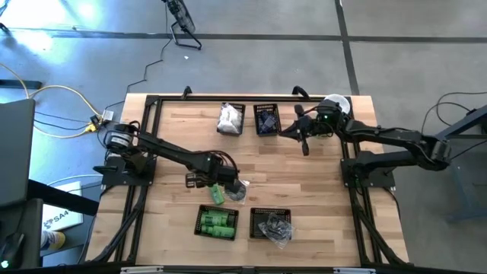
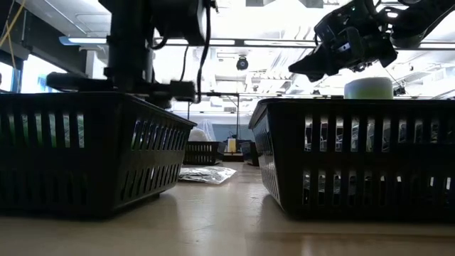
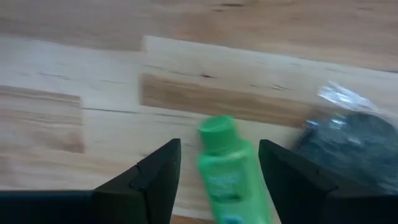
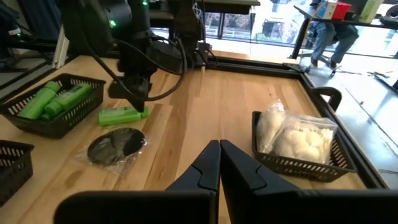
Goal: Pick & Place Travel size toiletries
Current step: Put the green shampoo into the bottom left black bin
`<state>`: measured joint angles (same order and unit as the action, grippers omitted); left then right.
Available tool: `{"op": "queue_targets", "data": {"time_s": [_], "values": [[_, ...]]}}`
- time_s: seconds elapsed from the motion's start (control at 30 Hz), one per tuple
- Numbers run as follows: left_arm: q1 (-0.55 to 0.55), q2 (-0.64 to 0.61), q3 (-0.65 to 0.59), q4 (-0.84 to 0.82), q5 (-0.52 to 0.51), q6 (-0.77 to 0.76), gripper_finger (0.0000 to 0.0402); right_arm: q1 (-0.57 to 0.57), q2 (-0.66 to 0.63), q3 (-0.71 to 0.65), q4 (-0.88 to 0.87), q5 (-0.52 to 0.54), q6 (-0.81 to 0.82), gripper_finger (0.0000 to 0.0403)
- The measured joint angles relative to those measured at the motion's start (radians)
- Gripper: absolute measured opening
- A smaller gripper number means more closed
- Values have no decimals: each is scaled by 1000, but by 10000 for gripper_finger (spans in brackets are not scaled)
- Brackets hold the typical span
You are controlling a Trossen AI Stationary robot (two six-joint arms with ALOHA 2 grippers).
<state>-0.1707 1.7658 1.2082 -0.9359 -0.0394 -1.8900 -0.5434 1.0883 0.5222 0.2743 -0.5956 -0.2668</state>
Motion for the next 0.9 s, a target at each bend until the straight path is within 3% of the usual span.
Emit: {"op": "queue_targets", "data": {"time_s": [0.5,0.9], "values": [[1,-1,-134,188,4,8,209,0,1,0,7,-10,0,3],[1,-3,-145,220,-15,0,209,0,1,0,7,-6,-1,3]]}}
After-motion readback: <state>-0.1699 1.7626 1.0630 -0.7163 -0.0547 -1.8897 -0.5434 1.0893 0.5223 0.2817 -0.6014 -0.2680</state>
